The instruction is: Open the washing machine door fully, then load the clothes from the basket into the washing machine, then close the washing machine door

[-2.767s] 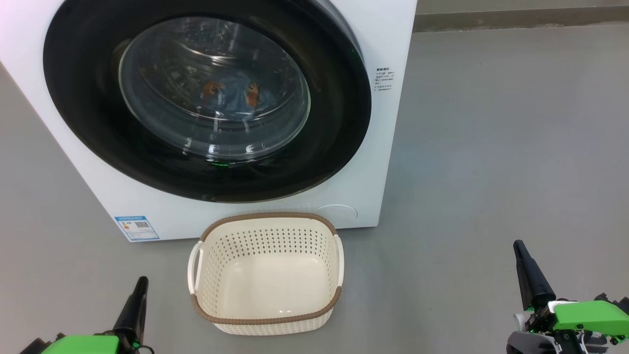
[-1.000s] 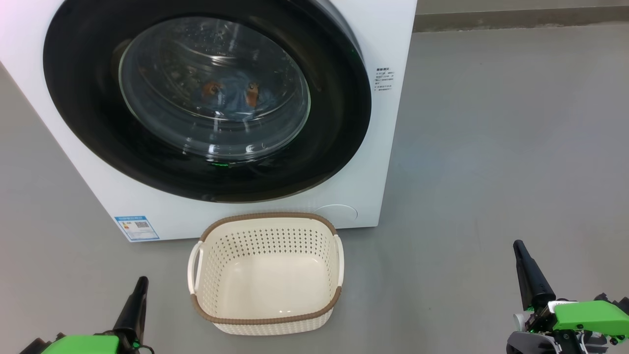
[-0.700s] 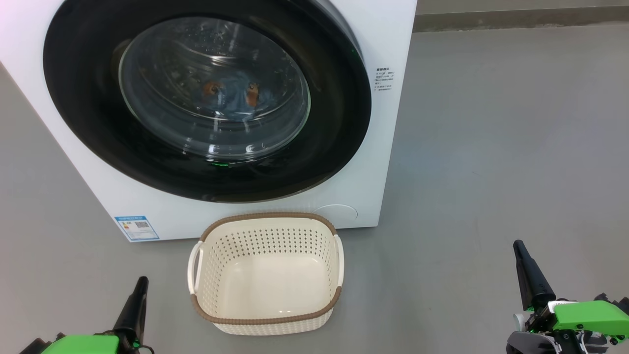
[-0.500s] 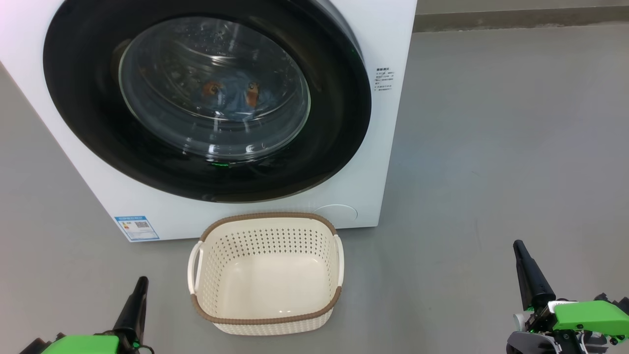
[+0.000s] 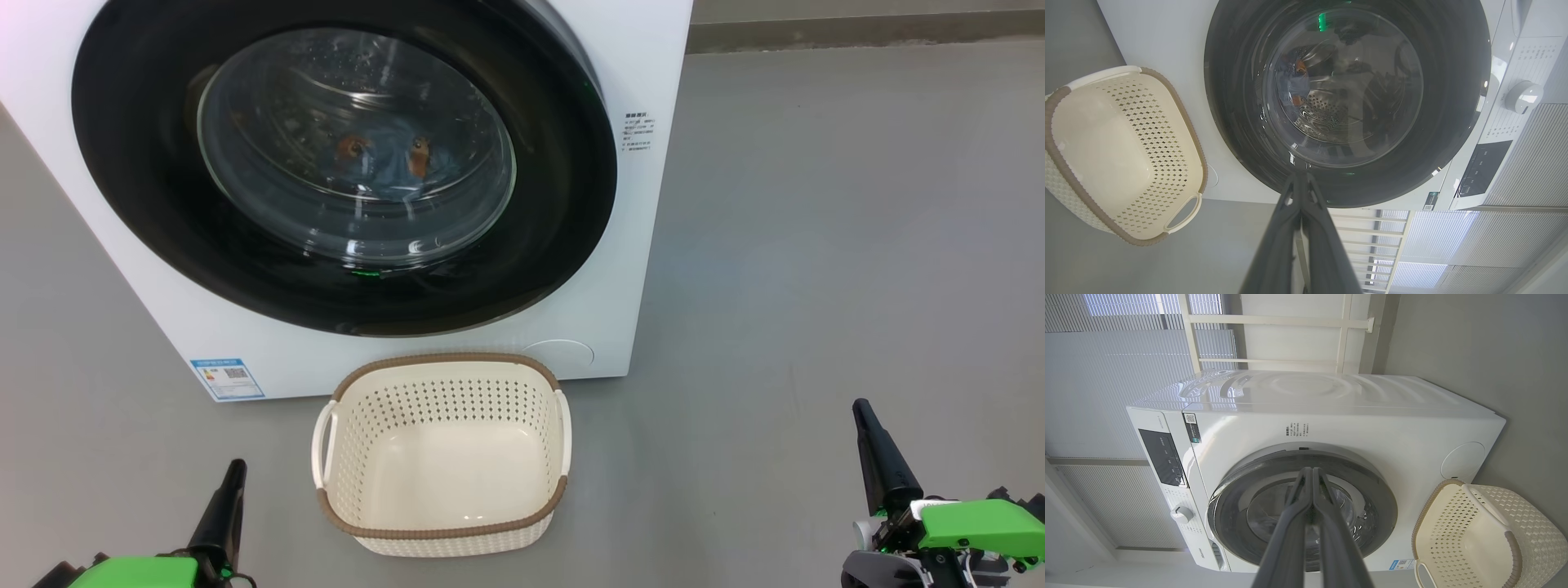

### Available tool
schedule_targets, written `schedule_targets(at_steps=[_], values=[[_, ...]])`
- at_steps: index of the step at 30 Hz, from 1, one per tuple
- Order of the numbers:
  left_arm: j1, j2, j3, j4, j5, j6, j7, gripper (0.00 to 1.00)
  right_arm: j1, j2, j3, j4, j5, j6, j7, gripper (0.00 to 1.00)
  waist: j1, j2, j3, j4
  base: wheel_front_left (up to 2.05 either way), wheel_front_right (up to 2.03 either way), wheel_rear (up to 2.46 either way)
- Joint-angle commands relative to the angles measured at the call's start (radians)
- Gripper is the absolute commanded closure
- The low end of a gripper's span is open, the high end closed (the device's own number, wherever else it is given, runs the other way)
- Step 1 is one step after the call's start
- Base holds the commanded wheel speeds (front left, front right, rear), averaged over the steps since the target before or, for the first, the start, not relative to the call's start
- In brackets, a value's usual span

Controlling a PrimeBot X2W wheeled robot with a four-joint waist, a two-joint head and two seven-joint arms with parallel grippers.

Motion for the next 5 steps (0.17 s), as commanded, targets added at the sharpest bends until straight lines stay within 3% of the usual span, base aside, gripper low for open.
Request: schedule_targets(at_steps=[1,5], values=[[-0.042,0.013,0.035,-0.019,-0.009,-0.007,0.003,1.0,-0.007,-0.002,0.022,-0.03,0.003,0.001,0.009,1.0,-0.0001,0.0,0.0,0.0,0.0,0.0,0.0],[-0.042,0.013,0.034,-0.019,-0.009,-0.007,0.003,1.0,-0.007,-0.002,0.022,-0.03,0.003,0.001,0.009,1.0,-0.0001,0.0,0.0,0.0,0.0,0.0,0.0]])
